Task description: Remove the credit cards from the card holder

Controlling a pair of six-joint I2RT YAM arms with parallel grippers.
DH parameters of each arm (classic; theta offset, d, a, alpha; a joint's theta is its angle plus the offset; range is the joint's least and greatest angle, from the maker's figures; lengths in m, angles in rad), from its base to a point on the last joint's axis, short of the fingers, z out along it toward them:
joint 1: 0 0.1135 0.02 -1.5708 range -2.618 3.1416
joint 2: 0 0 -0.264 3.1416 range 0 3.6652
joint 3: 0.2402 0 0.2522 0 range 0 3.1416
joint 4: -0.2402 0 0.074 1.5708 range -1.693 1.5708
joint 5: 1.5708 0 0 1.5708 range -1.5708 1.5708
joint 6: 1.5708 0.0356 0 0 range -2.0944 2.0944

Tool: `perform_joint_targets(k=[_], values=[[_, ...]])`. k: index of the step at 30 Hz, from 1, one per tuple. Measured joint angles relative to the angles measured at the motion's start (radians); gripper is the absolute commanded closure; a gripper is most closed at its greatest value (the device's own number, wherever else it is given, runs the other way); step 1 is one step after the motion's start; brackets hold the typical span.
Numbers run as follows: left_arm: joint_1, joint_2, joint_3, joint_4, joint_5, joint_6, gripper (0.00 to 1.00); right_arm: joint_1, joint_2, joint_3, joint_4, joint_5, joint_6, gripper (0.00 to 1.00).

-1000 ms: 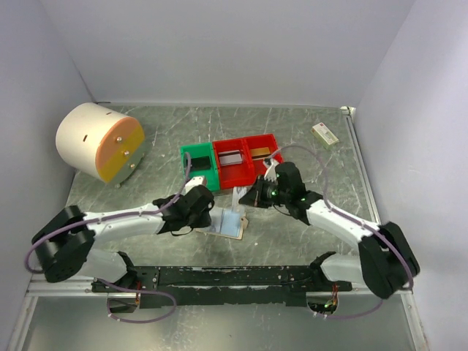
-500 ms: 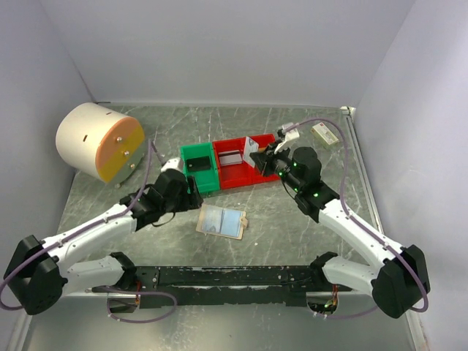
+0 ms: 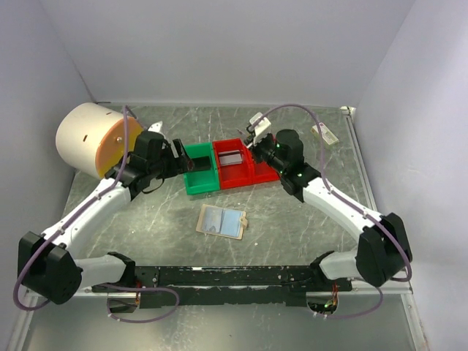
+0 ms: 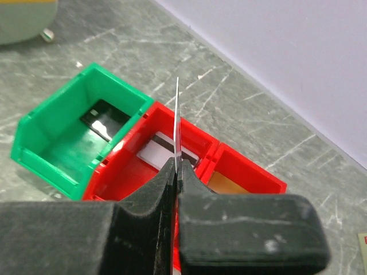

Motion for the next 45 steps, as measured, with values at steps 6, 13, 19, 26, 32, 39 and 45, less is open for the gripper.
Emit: perform_joint_targets(k=[6,13,19,26,32,39,45], values=[[0.000,-0.140,-0.169,0.035,0.034,-0.009,0.11,-0.036,0.114,0.072,-0.091,-0.047,-0.076,1.00],[0.000,-0.235,-0.214,0.012,0.032,-0.016,0.10,-0.040,0.198,0.105,-0.175,-0.109,-0.185,1.00],[0.000,-0.290,-0.246,-0.014,0.016,-0.026,0.09,0.007,0.244,0.108,-0.212,-0.081,-0.320,1.00],[0.000,-0.321,-0.263,-0.053,0.002,-0.048,0.00,0.112,0.357,0.141,-0.220,0.058,-0.455,1.00],[0.000,-0.352,-0.263,-0.074,-0.020,-0.060,0.00,0.115,0.381,0.142,-0.199,0.139,-0.515,1.00],[0.000,-0.353,-0.262,-0.100,-0.045,-0.061,0.00,0.110,0.450,0.178,-0.160,0.170,-0.570,1.00],[0.000,-0.343,-0.246,-0.140,-0.075,-0.058,0.00,0.109,0.525,0.243,-0.146,0.179,-0.598,1.00]])
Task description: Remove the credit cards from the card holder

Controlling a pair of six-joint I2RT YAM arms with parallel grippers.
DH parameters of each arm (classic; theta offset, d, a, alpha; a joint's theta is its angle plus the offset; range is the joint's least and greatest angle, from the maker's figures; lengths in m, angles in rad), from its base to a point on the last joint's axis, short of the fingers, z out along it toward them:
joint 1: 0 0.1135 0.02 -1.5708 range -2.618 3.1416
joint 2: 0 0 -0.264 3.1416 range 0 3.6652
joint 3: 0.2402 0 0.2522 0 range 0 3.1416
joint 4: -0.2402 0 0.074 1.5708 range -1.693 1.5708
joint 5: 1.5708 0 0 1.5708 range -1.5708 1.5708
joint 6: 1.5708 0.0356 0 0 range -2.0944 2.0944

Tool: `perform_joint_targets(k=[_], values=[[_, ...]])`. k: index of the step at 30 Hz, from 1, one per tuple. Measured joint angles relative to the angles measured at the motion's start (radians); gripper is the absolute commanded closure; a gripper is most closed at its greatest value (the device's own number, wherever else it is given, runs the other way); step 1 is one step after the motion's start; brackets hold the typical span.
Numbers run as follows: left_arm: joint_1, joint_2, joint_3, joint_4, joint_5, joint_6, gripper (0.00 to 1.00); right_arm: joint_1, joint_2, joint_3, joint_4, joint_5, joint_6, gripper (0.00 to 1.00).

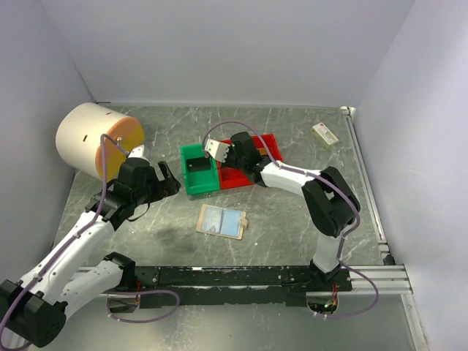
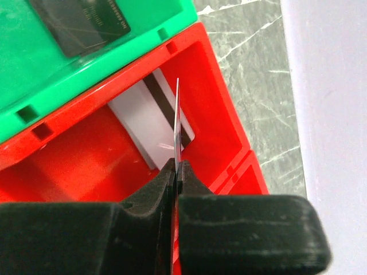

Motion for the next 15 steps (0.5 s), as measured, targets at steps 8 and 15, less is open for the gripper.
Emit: perform_joint_targets(k=[8,15], values=[[0.000,0.037,0.050,-0.017,-0.034,0.022,0.00,-0.014,0.090,0.058,0.023,0.006,-0.035,1.00],[0.000,0.066,0.070,-0.023,-0.046,0.043,0.00,-0.015,0.150,0.060,0.074,0.005,-0.086,0.98]])
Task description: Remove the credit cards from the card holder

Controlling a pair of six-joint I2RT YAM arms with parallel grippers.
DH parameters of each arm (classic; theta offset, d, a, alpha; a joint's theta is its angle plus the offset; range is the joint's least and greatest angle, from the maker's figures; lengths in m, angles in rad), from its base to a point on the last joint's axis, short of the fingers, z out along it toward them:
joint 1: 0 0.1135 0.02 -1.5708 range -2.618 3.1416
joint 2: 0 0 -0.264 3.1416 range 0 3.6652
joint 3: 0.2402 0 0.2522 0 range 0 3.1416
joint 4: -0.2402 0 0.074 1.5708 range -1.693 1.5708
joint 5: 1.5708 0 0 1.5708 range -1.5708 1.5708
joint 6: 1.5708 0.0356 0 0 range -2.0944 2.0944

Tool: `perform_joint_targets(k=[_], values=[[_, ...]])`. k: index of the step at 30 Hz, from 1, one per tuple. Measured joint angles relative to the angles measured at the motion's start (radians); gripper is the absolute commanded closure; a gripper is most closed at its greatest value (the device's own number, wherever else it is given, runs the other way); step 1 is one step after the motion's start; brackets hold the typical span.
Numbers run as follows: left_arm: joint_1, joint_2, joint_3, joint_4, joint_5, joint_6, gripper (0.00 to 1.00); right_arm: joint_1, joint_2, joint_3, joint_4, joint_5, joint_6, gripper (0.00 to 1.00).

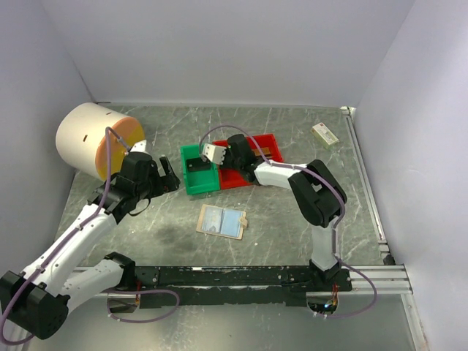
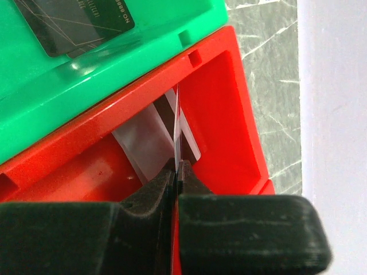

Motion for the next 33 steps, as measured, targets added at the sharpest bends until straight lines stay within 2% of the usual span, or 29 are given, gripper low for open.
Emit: perform_joint_targets(k=[6,11,19,23,33], values=[[0.000,0.002,0.000,-0.002,-0.015,0.000,0.00,-0.003,0.032,0.024,0.003,0.005,-0.021,0.94],[0.000,-0.005,0.000,-0.003,-0.021,0.000,0.00,-0.006,0.032,0.026,-0.001,0.003,-0.033,0.83],[0.000,-0.030,-0.001,-0.003,-0.022,-0.002,0.00,-0.010,0.032,0.023,-0.054,-0.037,-0.071,0.80],[0.000,-0.045,-0.007,-0.004,-0.022,-0.009,0.00,-0.015,0.032,0.024,-0.091,-0.047,-0.078,0.72],[0.000,-0.053,-0.029,-0.008,-0.020,-0.019,0.00,-0.023,0.032,0.029,-0.132,-0.061,-0.078,0.70]])
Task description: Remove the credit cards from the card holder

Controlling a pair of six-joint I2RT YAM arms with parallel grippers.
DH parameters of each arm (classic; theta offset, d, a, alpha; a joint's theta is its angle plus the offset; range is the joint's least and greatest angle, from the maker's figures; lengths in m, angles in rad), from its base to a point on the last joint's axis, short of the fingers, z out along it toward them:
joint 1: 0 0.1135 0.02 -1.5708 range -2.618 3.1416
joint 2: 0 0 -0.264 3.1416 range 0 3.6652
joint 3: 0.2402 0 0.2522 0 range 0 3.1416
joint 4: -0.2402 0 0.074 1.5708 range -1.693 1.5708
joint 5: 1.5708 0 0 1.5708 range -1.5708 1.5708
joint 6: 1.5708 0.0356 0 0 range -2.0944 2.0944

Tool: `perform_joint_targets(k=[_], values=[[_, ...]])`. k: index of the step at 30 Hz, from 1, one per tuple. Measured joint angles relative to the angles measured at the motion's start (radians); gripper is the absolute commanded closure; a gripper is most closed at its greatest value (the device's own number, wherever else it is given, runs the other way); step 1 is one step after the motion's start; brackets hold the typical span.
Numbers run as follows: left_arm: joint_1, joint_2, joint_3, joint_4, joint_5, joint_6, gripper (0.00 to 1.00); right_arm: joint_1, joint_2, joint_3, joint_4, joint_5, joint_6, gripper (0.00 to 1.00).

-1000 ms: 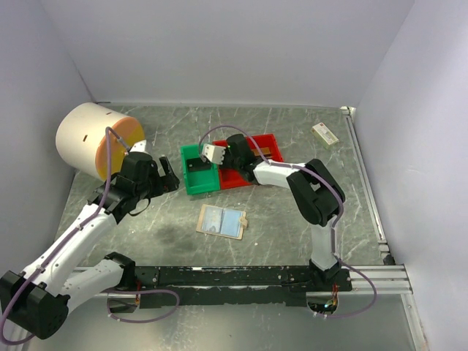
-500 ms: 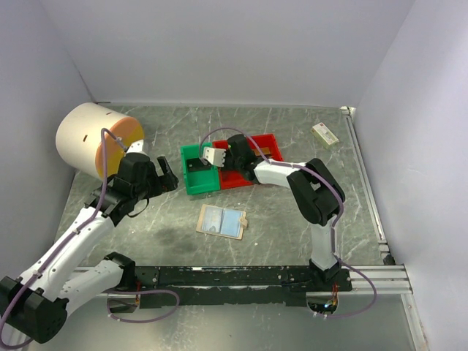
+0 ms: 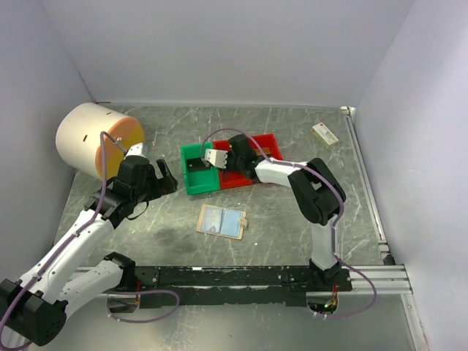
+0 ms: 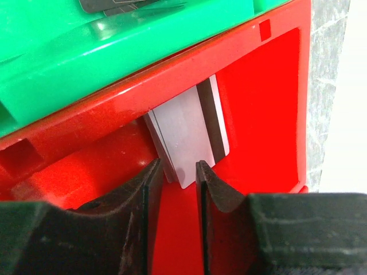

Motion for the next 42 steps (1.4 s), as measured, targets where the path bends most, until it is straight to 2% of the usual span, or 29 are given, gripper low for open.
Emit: perform_joint_targets(k=[6,11,16,19,23,28,31,33,36,39,42], values=[[0.000,0.000,-0.008,0.005,0.006,-0.001,0.00,0.000,-0.037,-0.006,0.009,-0.003,0.067,0.67],[0.000,-0.002,-0.038,0.021,0.024,-0.013,0.00,0.000,-0.186,-0.080,0.105,0.021,0.235,0.63],[0.000,-0.027,-0.109,0.037,0.055,-0.037,0.00,0.000,-0.423,-0.262,0.272,0.050,0.505,0.39],[0.000,-0.058,-0.156,0.047,0.079,-0.059,0.00,0.000,-0.514,-0.325,0.293,0.134,0.734,0.36],[0.000,-0.112,-0.246,0.077,0.123,-0.101,0.00,-0.007,-0.536,-0.278,0.156,0.201,1.063,0.36],[0.000,-0.159,-0.372,0.130,0.183,-0.162,0.01,-0.013,-0.531,-0.191,-0.064,0.018,1.316,0.39],[0.000,-0.140,-0.375,0.141,0.210,-0.185,0.01,0.009,-0.538,-0.241,-0.116,-0.076,1.410,0.39],[0.000,-0.105,-0.356,0.151,0.224,-0.192,0.03,0.050,-0.555,-0.309,-0.167,-0.079,1.454,0.39],[0.000,-0.020,-0.312,0.178,0.246,-0.196,0.11,0.133,-0.574,-0.359,-0.269,-0.016,1.509,0.37],[-0.008,0.049,-0.297,0.229,0.275,-0.206,0.11,0.198,-0.592,-0.369,-0.345,0.068,1.557,0.35],[-0.045,0.044,-0.335,0.277,0.278,-0.235,0.10,0.217,-0.620,-0.397,-0.382,0.145,1.598,0.32]])
